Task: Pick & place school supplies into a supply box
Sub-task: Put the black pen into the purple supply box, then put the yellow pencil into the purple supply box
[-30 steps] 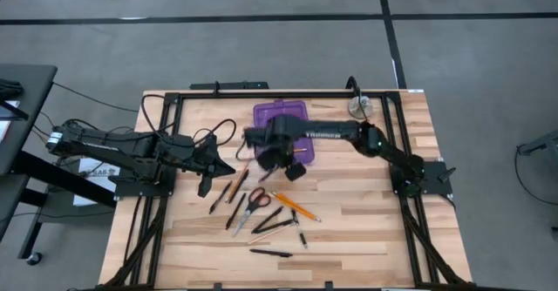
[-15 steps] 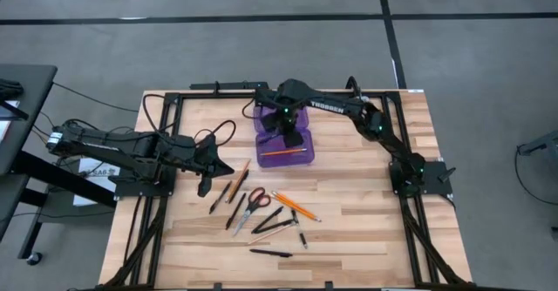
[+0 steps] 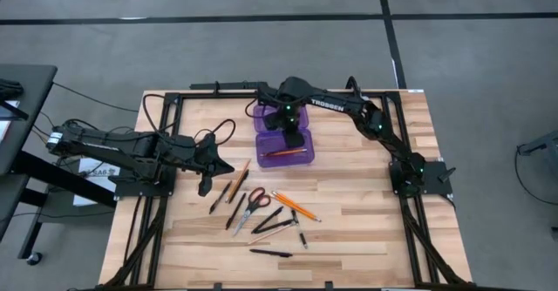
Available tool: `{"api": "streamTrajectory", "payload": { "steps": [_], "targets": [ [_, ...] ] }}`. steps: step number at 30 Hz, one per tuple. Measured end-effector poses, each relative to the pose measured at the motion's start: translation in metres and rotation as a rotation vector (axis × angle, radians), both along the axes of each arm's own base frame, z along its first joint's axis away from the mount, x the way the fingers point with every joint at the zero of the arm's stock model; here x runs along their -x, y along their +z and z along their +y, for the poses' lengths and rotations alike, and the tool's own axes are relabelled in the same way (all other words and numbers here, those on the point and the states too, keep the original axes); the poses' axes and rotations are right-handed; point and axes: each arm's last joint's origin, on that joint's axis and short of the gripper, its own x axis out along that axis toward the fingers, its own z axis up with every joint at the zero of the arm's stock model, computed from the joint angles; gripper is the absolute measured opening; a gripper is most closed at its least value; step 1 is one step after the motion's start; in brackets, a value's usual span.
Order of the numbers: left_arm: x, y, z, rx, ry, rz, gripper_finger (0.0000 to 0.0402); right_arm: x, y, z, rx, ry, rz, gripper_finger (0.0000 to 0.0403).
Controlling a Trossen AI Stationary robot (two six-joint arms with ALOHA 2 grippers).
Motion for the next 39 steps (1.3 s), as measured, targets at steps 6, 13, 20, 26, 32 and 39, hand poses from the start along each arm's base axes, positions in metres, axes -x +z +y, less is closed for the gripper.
{"api": "streamTrajectory", "payload": {
  "steps": [6,13,20,26,32,39],
  "targets": [
    [0.000,0.000,0.000,0.001,0.000,0.000,0.0000,0.003,0.000,-0.002,-0.008,-0.035,0.029,0.0091],
    [0.000,0.000,0.000,-0.014,-0.009,-0.001,0.0000,0.008,0.013,0.009,-0.023,-0.199,0.075,0.0092],
    [0.000,0.000,0.000,-0.066,-0.038,-0.003,0.0000,0.046,0.102,0.054,0.007,-0.187,-0.109,0.0093],
    [0.000,-0.001,0.000,-0.121,-0.072,0.002,0.0000,0.111,0.157,0.111,0.076,-0.389,-0.238,0.0092],
    [0.002,-0.004,0.000,-0.206,-0.125,0.036,0.0000,0.154,0.126,0.175,0.255,-0.656,-0.280,0.0085],
    [0.004,-0.005,-0.002,-0.182,-0.223,0.042,0.0000,0.142,0.044,0.228,0.071,-0.705,-0.359,0.0084]
  ]
}}
